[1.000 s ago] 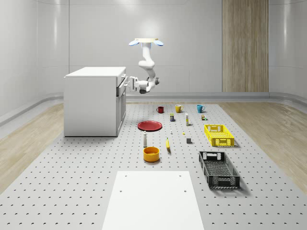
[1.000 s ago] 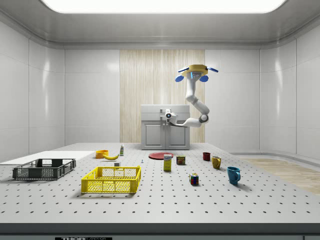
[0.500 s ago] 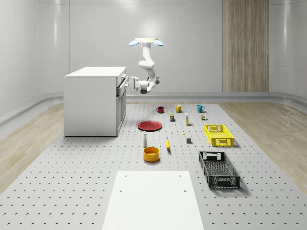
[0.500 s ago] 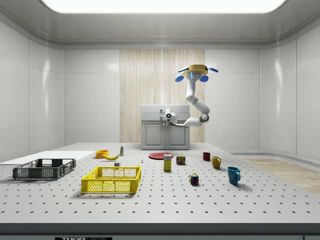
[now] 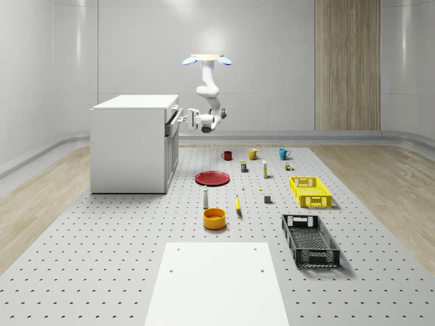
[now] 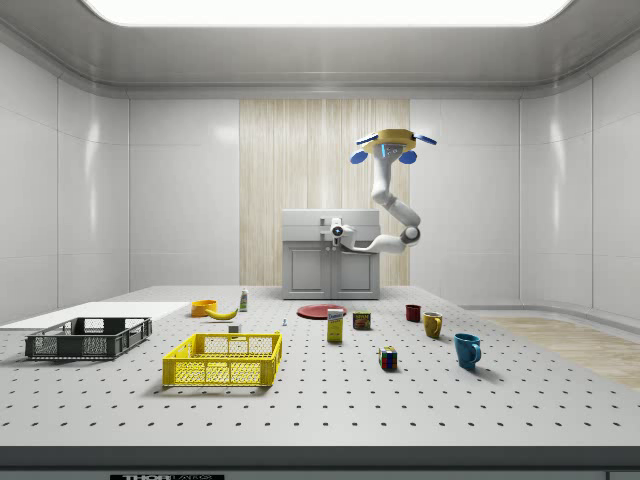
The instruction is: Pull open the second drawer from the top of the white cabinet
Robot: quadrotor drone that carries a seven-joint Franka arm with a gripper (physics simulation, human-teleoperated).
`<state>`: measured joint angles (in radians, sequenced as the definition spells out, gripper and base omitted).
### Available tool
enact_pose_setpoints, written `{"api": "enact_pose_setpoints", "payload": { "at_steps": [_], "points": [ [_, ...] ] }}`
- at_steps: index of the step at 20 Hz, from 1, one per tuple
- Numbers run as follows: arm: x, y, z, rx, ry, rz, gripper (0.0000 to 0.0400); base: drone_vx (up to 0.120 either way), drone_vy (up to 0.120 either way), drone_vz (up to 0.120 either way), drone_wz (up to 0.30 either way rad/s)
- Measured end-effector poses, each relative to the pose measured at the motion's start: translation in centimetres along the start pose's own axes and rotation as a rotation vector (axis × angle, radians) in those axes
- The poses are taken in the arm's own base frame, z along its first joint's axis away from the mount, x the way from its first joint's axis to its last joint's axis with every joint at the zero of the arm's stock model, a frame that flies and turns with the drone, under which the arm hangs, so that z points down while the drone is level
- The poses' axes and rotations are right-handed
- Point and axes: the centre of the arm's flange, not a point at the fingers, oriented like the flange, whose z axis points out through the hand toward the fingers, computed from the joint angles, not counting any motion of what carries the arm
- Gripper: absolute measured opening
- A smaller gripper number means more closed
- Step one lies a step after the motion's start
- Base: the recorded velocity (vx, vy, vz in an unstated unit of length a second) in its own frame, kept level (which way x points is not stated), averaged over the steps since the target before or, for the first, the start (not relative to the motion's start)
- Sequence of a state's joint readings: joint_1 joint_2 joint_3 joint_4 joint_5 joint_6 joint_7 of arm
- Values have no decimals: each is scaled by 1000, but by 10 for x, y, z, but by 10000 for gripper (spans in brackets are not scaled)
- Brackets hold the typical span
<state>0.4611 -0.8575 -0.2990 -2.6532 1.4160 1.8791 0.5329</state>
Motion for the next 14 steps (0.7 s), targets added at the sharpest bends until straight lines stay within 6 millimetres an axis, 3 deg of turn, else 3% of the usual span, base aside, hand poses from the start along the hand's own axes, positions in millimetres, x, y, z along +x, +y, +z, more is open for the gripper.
{"api": "enact_pose_setpoints", "payload": {
  "at_steps": [2,5,8,14],
  "points": [
    [0,0,-5,0,0,-1,103,0,0,0,0],
    [0,0,-11,1,-1,-2,199,0,0,0,0],
    [0,0,-7,1,-1,-2,252,0,0,0,0],
    [0,0,12,1,-1,-3,289,0,0,0,0]
  ]
}}
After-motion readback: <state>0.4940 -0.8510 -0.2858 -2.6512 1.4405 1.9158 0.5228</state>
